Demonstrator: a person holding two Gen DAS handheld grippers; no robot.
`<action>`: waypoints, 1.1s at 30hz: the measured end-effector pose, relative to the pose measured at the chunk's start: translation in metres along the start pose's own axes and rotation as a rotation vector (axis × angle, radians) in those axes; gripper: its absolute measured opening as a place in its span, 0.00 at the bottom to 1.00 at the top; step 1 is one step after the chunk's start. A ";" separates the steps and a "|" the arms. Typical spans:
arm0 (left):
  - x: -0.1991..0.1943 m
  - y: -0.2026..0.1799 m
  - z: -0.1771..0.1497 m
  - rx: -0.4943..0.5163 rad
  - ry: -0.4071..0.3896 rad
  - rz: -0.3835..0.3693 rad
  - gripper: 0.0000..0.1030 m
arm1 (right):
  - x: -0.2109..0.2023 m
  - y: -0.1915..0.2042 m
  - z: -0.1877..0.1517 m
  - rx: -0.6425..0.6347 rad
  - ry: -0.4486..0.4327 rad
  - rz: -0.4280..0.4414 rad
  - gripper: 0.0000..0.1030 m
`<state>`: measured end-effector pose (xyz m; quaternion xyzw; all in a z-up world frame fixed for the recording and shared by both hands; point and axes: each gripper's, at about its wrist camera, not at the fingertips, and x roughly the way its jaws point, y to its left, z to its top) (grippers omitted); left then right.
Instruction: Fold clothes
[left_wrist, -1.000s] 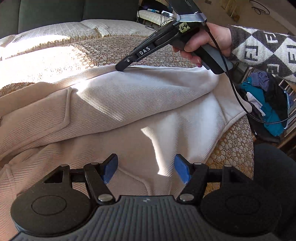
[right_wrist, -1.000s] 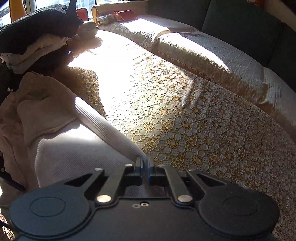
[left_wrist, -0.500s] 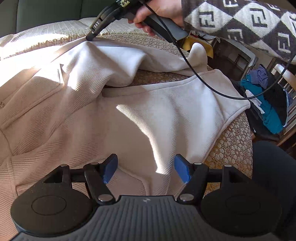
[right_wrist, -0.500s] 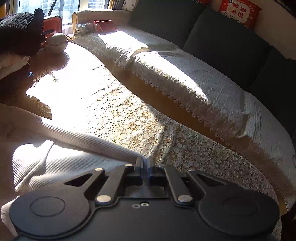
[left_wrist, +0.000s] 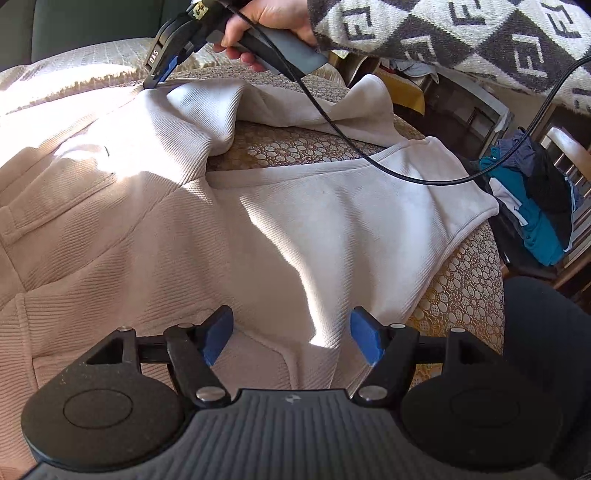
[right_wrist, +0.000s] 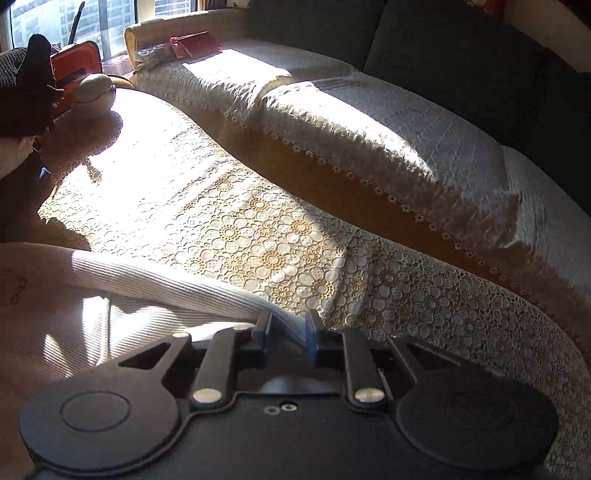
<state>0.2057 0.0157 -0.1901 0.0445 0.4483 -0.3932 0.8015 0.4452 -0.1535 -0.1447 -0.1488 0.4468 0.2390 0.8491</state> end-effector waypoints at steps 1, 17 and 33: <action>0.000 0.000 0.001 -0.011 0.001 -0.011 0.77 | -0.007 -0.003 -0.003 -0.001 -0.001 0.009 1.00; 0.017 -0.072 0.061 0.103 -0.061 -0.029 0.80 | -0.180 -0.188 -0.081 0.193 0.053 -0.197 1.00; 0.123 -0.121 0.083 0.217 0.067 -0.086 0.80 | -0.141 -0.269 -0.154 0.500 0.158 -0.168 1.00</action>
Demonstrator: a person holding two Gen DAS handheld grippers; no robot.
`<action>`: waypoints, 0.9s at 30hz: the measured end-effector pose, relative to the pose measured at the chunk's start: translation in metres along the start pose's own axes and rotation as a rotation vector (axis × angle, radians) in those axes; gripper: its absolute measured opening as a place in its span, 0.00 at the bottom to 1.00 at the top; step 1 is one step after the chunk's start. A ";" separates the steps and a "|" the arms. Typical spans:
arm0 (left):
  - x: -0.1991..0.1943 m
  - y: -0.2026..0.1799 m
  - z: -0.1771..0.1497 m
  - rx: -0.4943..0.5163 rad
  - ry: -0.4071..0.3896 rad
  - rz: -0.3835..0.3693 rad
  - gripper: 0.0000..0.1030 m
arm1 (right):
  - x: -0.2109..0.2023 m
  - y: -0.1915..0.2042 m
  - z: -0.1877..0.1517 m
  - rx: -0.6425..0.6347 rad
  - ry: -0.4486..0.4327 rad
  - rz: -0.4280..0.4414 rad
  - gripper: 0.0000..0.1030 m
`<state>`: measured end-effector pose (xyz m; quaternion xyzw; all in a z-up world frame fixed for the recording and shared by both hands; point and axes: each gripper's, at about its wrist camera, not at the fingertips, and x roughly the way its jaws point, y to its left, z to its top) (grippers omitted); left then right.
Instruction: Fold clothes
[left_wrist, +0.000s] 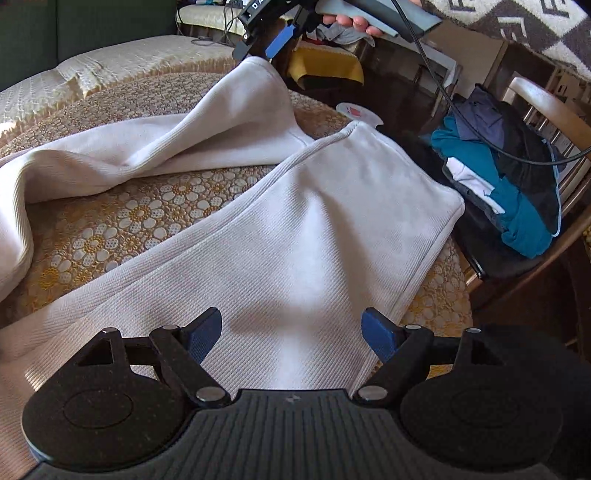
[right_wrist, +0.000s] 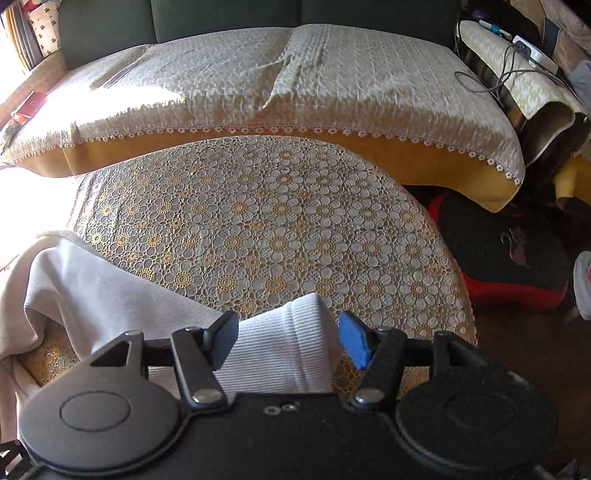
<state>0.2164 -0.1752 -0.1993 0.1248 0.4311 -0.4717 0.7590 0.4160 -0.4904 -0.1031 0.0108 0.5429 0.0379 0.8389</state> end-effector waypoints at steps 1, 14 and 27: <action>0.000 0.000 -0.003 0.009 -0.005 0.001 0.80 | 0.004 0.000 0.000 0.010 0.015 0.010 1.00; 0.001 -0.007 -0.008 0.067 -0.011 0.020 0.84 | -0.033 0.019 0.029 -0.060 -0.207 -0.037 1.00; 0.001 -0.006 -0.005 0.049 0.008 0.012 0.85 | -0.055 0.003 0.053 -0.174 -0.276 -0.096 1.00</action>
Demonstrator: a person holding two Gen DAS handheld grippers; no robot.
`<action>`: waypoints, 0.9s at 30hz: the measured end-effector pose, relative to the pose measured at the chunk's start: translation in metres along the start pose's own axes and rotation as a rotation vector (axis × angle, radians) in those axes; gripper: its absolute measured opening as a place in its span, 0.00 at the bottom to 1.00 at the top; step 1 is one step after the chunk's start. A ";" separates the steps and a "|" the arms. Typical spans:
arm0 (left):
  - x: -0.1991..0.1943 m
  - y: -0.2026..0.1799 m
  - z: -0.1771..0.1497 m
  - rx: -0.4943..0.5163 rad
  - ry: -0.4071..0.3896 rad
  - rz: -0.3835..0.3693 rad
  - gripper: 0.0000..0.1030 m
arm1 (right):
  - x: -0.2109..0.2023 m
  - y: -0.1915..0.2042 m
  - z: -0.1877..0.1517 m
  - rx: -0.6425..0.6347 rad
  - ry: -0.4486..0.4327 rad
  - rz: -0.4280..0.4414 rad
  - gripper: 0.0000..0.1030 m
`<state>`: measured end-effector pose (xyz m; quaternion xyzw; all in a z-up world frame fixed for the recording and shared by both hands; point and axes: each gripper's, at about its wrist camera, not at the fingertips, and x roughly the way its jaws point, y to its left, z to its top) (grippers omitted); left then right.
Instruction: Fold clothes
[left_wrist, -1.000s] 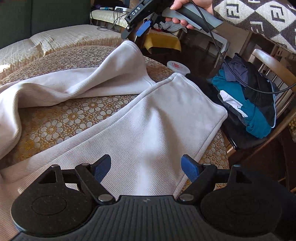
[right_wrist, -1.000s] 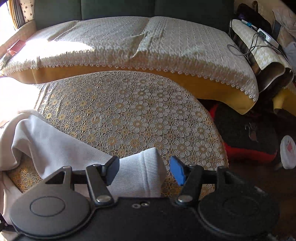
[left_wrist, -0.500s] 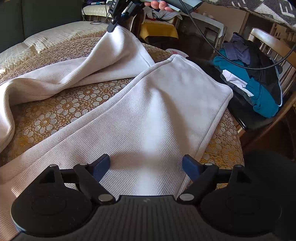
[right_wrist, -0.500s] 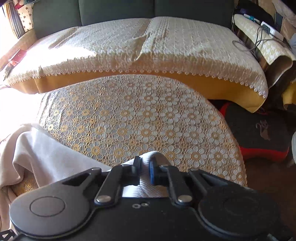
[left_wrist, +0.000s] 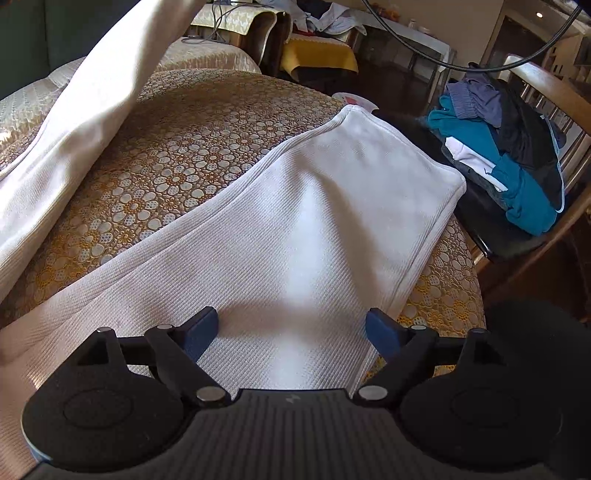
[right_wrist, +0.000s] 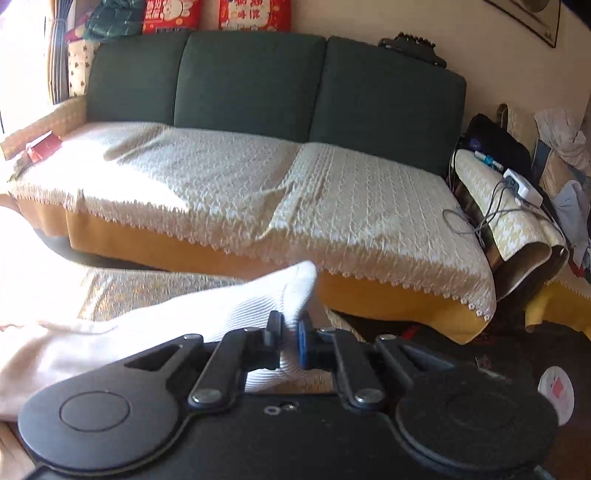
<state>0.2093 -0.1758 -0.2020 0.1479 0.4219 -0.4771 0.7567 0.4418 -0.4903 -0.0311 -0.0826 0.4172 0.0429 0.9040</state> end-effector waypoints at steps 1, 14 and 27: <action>0.000 0.000 0.000 -0.001 -0.001 -0.001 0.85 | 0.011 -0.003 -0.015 0.002 0.044 -0.019 1.00; -0.002 0.004 0.002 -0.030 -0.005 -0.030 0.86 | 0.053 -0.033 -0.081 0.154 0.179 -0.075 1.00; -0.002 -0.043 0.020 0.106 -0.049 -0.093 0.86 | 0.020 -0.019 -0.093 0.125 0.172 0.065 1.00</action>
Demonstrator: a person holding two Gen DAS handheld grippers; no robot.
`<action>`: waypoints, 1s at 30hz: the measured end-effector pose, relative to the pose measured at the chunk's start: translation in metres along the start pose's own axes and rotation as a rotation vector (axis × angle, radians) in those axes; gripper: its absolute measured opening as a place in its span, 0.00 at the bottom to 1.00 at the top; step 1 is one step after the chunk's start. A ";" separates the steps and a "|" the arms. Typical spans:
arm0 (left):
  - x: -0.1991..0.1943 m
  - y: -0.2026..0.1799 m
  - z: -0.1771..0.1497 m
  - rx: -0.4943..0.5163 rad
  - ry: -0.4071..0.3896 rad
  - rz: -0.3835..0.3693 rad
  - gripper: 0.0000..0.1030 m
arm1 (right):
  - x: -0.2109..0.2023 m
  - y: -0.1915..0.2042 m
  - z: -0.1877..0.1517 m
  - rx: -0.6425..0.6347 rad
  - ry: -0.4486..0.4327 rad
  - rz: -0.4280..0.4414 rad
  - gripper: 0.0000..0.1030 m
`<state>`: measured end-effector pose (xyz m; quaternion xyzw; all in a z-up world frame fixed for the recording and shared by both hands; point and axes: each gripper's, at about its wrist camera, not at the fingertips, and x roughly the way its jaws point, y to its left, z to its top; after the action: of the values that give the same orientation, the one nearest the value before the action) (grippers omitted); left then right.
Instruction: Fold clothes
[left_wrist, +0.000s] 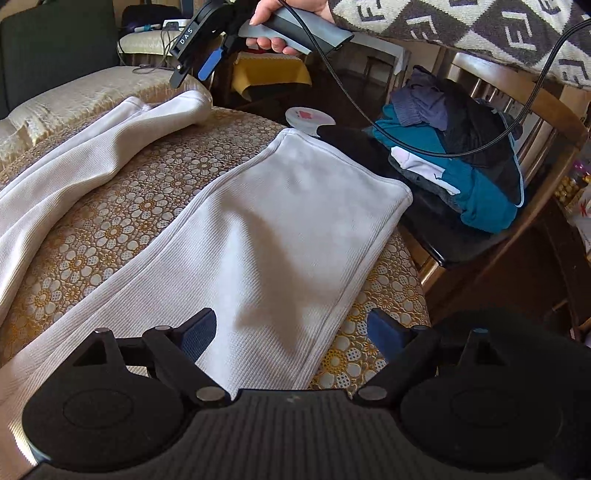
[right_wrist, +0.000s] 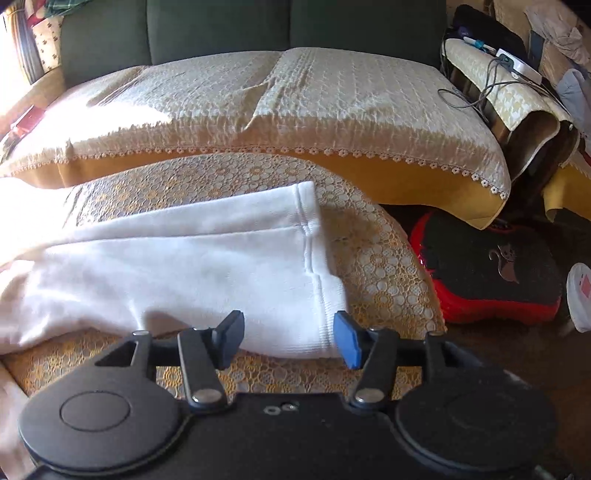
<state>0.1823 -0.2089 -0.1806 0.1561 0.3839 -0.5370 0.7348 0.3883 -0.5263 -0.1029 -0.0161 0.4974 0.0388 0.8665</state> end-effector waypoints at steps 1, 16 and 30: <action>0.001 0.001 0.000 -0.012 0.002 -0.003 0.86 | 0.000 0.001 -0.002 -0.006 -0.001 -0.009 1.00; -0.048 0.049 -0.017 -0.146 -0.029 0.090 0.86 | 0.033 -0.024 0.018 0.186 0.001 -0.078 1.00; -0.078 0.228 0.018 -0.339 -0.095 0.405 0.86 | 0.051 -0.019 0.041 0.159 -0.008 -0.083 1.00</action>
<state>0.3862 -0.0827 -0.1534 0.0790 0.3946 -0.3138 0.8600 0.4513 -0.5399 -0.1267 0.0325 0.4942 -0.0367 0.8680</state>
